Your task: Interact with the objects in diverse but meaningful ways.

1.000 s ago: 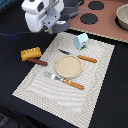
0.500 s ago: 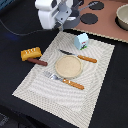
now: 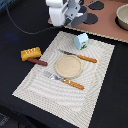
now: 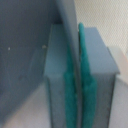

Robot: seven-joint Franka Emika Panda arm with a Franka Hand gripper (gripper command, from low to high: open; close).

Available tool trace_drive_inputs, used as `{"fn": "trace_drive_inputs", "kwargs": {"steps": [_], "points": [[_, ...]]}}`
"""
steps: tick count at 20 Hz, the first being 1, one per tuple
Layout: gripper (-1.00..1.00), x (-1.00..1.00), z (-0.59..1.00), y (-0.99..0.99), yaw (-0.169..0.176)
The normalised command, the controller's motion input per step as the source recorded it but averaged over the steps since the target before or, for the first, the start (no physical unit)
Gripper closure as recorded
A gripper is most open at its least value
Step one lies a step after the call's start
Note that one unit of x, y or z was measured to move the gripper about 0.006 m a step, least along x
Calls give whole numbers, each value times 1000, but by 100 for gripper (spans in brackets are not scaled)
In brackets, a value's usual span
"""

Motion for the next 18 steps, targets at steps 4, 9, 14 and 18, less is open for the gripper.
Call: {"fn": "trace_drive_inputs", "kwargs": {"steps": [4,9,14,18], "points": [[100,878,457,619,0],[100,826,357,637,0],[100,822,351,634,0],[100,813,339,644,0]]}}
